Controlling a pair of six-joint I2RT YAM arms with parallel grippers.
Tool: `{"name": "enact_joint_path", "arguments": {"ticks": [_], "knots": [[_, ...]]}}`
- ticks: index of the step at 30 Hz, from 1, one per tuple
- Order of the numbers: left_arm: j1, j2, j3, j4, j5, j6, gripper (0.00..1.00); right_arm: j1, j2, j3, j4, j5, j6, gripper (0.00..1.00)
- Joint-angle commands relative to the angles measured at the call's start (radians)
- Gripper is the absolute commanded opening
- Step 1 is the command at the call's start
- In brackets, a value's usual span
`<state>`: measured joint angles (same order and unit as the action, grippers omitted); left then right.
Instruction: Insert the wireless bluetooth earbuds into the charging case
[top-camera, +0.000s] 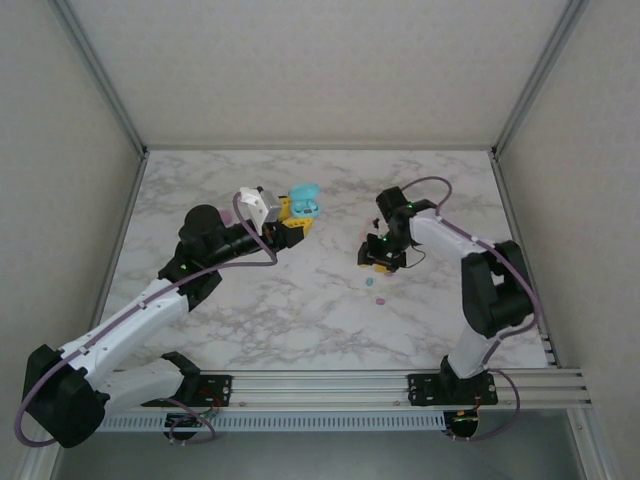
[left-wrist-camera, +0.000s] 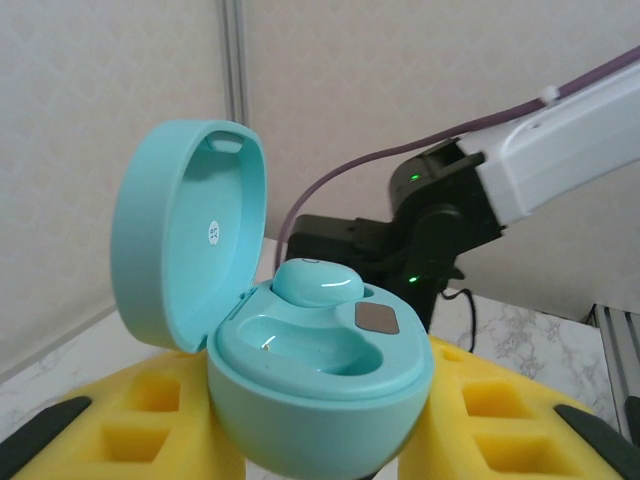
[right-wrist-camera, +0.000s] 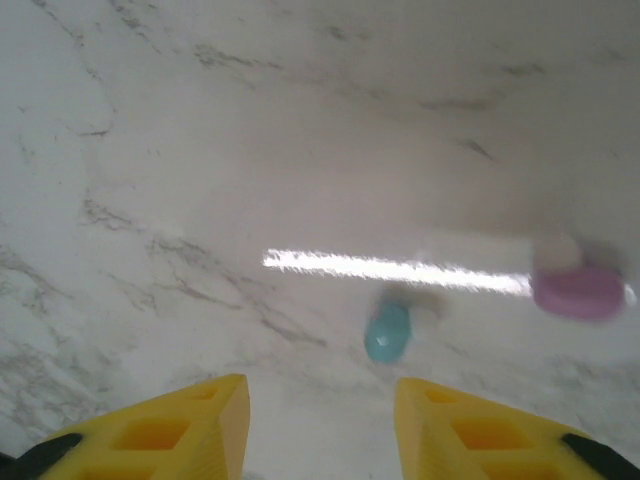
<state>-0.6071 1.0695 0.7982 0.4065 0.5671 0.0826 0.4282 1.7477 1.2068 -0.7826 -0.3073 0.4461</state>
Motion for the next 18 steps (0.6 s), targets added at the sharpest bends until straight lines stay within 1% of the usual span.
{"name": "enact_joint_path", "arguments": {"ticks": [1, 5, 11, 18], "knots": [[-0.010, -0.032, -0.007, -0.002, -0.011, 0.007, 0.22, 0.009, 0.071, 0.068, -0.044, 0.016, -0.085, 0.43], [-0.010, -0.048, -0.011, -0.026, -0.021, 0.018, 0.22, 0.011, 0.142, 0.108, -0.043, 0.038, -0.120, 0.44], [-0.010, -0.051, -0.016, -0.038, -0.027, 0.027, 0.22, 0.011, 0.222, 0.138, -0.081, 0.036, -0.150, 0.44], [-0.010, -0.043, -0.022, -0.031, -0.029, 0.025, 0.22, 0.011, 0.221, 0.107, -0.108, 0.023, -0.176, 0.44]]}}
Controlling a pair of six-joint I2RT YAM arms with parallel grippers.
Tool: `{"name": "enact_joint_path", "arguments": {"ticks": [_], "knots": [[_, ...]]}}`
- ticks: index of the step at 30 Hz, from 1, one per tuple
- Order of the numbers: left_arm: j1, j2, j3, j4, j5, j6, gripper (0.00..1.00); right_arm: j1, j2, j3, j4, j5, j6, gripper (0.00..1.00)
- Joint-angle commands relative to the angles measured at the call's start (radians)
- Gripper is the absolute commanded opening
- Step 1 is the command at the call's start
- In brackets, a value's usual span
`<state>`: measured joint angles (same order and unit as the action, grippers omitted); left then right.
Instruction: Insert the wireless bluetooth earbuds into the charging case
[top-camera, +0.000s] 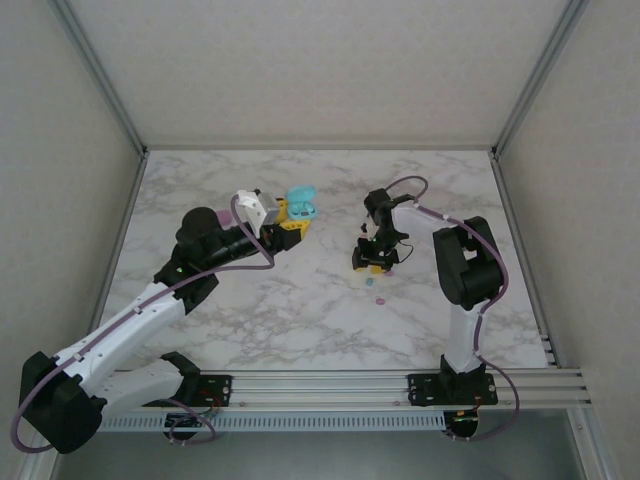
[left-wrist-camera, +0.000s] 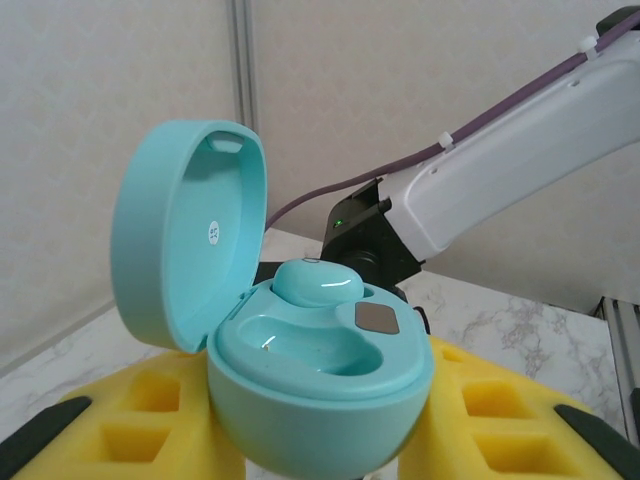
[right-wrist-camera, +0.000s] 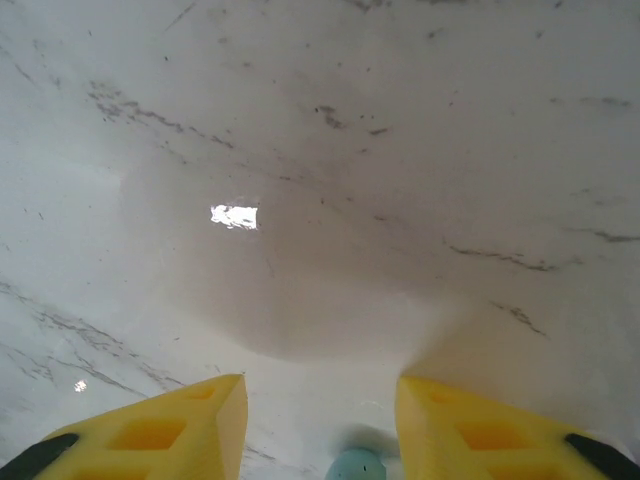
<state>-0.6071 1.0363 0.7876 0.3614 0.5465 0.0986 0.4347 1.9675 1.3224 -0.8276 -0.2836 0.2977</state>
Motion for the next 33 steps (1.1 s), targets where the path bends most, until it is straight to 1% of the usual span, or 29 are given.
{"name": "enact_joint_path", "arguments": {"ticks": [1, 7, 14, 18, 21, 28, 33], "knots": [[-0.010, -0.009, -0.010, 0.016, -0.007, 0.010, 0.22, 0.004, -0.004, -0.015, -0.067, -0.004, -0.029, 0.44], [-0.010, 0.002, -0.008, 0.020, -0.004, 0.009, 0.22, 0.006, -0.054, -0.056, -0.089, -0.031, -0.041, 0.43], [-0.010, 0.019, -0.005, 0.038, 0.004, -0.002, 0.22, 0.013, -0.097, -0.076, -0.115, -0.028, -0.042, 0.43], [-0.009, 0.026, -0.002, 0.042, 0.009, -0.004, 0.22, 0.018, -0.112, -0.086, -0.109, -0.067, -0.036, 0.43], [-0.010, 0.024, 0.000, 0.042, 0.007, -0.002, 0.22, 0.027, -0.119, -0.088, -0.111, -0.068, -0.032, 0.43], [-0.010, 0.017, -0.007, 0.037, 0.005, -0.003, 0.22, 0.043, -0.140, -0.053, -0.117, 0.007, -0.049, 0.43], [-0.010, 0.006, -0.006, 0.033, 0.000, -0.001, 0.22, 0.078, -0.109, -0.004, -0.155, 0.077, -0.165, 0.43]]}}
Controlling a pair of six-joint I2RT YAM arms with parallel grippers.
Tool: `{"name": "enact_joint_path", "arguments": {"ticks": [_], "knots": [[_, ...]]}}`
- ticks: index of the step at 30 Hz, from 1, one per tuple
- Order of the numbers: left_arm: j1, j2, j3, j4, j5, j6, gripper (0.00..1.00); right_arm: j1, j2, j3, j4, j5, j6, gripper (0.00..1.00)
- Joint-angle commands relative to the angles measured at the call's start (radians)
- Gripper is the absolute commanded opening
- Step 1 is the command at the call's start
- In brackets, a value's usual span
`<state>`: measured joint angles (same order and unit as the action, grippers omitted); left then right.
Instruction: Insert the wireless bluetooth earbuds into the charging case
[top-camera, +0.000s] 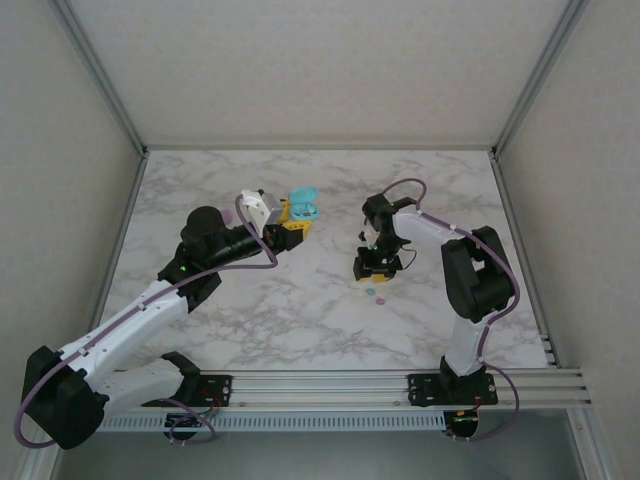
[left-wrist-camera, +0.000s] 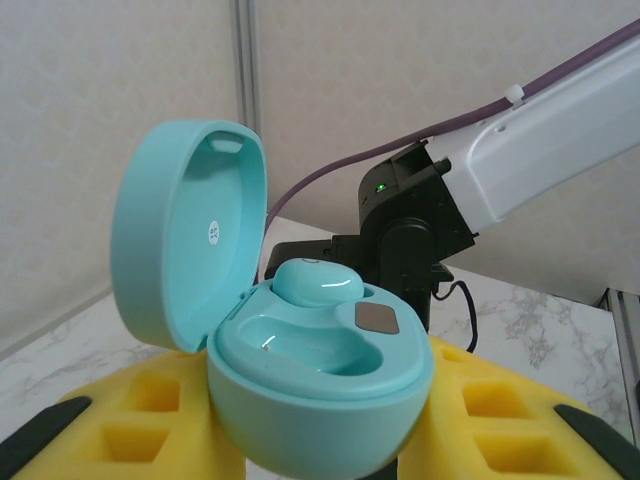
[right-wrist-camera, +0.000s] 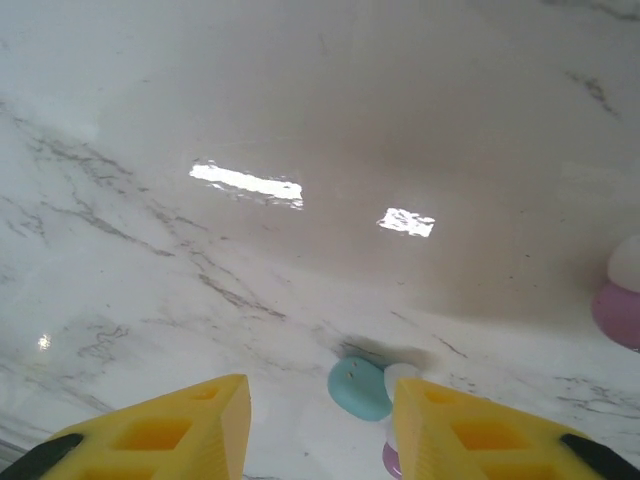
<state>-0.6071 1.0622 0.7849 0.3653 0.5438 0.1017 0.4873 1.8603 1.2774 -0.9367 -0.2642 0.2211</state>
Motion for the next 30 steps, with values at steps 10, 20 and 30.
{"name": "enact_joint_path", "arguments": {"ticks": [10, 20, 30], "knots": [[-0.010, -0.060, -0.009, 0.011, -0.024, 0.001, 0.22, 0.087, 0.035, 0.072, -0.088, 0.144, -0.284, 0.43], [-0.010, -0.079, -0.011, 0.003, -0.032, 0.003, 0.22, 0.127, 0.068, 0.073, -0.092, 0.215, -0.384, 0.42], [-0.010, -0.084, -0.012, -0.005, -0.038, 0.006, 0.22, 0.142, 0.109, 0.090, -0.097, 0.238, -0.419, 0.42]]}}
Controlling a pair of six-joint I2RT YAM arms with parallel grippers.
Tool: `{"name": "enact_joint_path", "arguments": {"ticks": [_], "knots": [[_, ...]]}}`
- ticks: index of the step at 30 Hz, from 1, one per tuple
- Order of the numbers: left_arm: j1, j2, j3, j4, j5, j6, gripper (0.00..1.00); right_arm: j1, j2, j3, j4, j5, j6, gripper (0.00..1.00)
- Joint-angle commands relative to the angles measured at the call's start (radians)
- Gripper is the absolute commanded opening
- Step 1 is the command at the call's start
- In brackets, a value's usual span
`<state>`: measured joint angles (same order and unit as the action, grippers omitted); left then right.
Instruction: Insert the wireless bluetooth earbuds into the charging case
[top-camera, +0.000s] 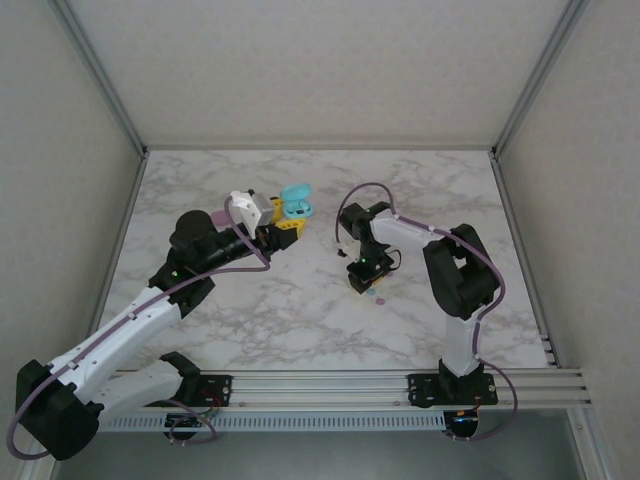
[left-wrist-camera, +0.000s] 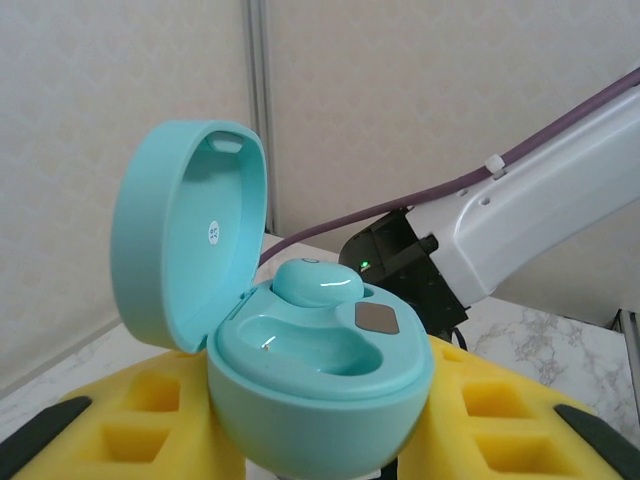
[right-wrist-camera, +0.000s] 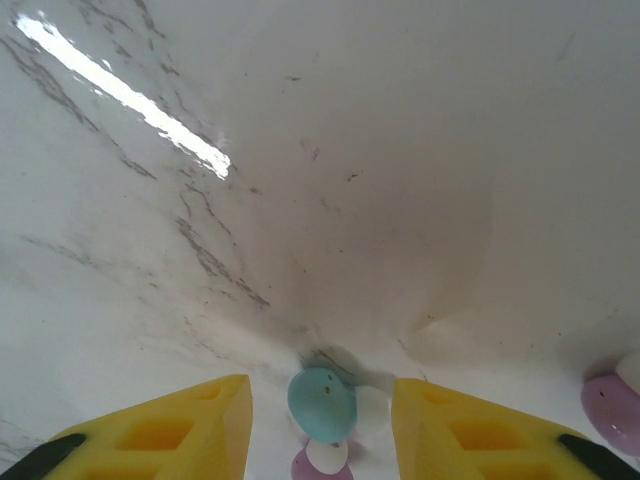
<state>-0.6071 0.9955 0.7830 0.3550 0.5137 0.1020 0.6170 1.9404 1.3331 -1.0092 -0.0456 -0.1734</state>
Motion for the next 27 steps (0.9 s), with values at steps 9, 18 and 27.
{"name": "enact_joint_path", "arguments": {"ticks": [9, 18, 27], "knots": [[-0.009, -0.017, -0.014, 0.003, -0.011, 0.007, 0.22, 0.015, 0.067, 0.044, -0.040, 0.044, -0.029, 0.41], [-0.010, -0.016, -0.014, -0.002, -0.017, 0.009, 0.22, 0.015, 0.066, 0.033, -0.048, 0.036, -0.028, 0.41], [-0.010, -0.011, -0.017, 0.003, -0.015, 0.009, 0.22, 0.015, 0.036, 0.013, -0.063, 0.050, 0.014, 0.38]]}}
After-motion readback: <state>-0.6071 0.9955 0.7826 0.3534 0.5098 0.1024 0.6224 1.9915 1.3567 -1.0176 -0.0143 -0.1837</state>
